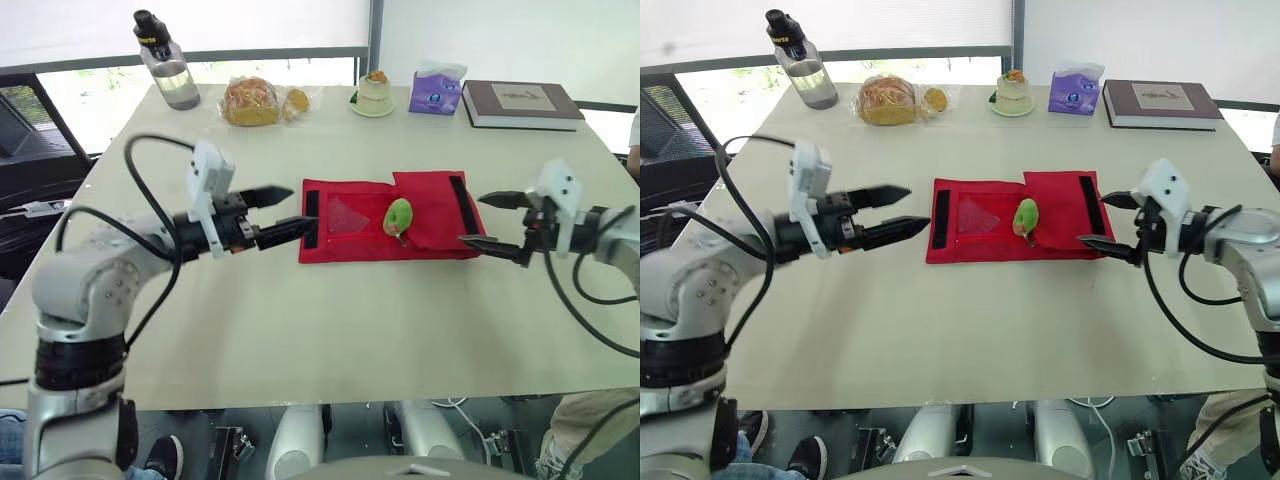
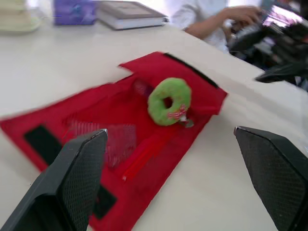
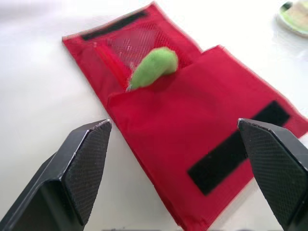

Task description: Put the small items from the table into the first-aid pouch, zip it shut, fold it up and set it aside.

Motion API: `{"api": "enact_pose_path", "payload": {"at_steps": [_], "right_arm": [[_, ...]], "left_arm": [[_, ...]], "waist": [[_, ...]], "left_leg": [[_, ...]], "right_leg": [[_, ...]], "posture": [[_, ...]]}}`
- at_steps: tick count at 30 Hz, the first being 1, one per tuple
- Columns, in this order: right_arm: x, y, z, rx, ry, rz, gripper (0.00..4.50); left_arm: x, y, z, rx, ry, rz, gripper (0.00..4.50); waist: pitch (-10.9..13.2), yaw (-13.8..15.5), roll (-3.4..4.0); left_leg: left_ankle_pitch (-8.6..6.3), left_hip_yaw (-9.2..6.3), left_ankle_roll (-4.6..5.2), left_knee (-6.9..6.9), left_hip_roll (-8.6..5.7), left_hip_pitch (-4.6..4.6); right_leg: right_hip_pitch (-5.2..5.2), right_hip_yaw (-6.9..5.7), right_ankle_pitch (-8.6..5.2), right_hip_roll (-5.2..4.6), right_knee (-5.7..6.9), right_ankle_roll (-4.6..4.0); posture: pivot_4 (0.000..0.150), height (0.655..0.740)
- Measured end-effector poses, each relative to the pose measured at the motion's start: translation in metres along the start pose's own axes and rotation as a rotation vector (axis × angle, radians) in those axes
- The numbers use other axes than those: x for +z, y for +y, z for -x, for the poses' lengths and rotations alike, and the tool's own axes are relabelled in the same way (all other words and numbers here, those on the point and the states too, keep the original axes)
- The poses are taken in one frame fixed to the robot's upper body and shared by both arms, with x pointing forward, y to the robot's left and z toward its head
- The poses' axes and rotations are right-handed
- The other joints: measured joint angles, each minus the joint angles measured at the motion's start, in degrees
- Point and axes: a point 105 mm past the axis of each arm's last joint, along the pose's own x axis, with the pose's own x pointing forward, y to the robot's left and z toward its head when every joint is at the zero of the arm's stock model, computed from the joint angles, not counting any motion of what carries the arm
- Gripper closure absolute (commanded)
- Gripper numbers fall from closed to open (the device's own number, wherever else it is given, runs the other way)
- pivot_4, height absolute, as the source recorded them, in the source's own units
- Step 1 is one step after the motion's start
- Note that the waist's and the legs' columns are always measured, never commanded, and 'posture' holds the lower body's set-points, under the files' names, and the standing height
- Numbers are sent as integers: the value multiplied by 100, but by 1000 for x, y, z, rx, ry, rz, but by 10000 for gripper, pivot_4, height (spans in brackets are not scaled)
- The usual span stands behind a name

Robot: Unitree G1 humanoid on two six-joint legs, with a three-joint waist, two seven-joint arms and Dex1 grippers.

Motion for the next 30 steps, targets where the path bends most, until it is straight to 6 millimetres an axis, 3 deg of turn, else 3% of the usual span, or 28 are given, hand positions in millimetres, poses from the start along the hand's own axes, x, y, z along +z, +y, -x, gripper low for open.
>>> {"api": "enact_pose_path", "payload": {"at_steps": [1,4,5,8,16,20,27,29,30], "right_arm": [[13,2,5,2,-50,19,433],[15,8,11,49,-38,-33,433],[19,17,14,106,-44,-89,433],[31,22,16,128,-84,-113,433],[37,25,16,121,-102,-115,433],[40,27,14,116,-117,-109,433],[50,36,9,156,-194,-113,433],[56,40,7,179,-224,-114,433],[60,43,7,193,-243,-111,99]], "left_arm": [[-6,8,-4,63,-21,79,0],[-12,18,-9,149,-28,121,0],[-31,33,-17,253,-5,216,0],[-59,42,-30,330,43,349,0],[-48,54,-47,396,27,475,0],[-45,50,-52,327,37,624,0],[-58,8,-77,81,118,844,0],[-58,7,-77,82,121,858,0],[-59,9,-77,91,123,865,2488]], "waist": [[1,29,-5],[-1,43,1],[-2,55,3],[5,52,-12],[3,48,-9],[2,54,-9],[4,55,-12],[4,30,-12],[4,16,-12]], "left_leg": [[0,-5,0,3,-2,1],[0,-3,0,1,-5,4],[0,-2,0,0,-8,3],[0,-6,0,6,-12,-2],[0,-6,0,5,-18,1],[0,-6,0,6,-18,-1],[0,-11,-1,7,-20,-7],[0,-12,-1,6,-19,-2],[0,-12,-2,4,-18,0]], "right_leg": [[3,-5,0,2,1,2],[6,-1,5,-3,0,-7],[6,-1,7,-5,0,-9],[6,-6,8,0,-1,-10],[6,-6,8,3,2,-10],[6,-10,8,3,2,-8],[6,-10,9,0,-2,-7],[6,-10,9,6,2,-7],[5,-8,9,8,2,-8]], "posture": [[1500,7400],[1500,7400],[1500,7400],[1500,7400],[1500,7400],[1500,7400],[1500,7400],[1500,7400],[1500,7400]]}}
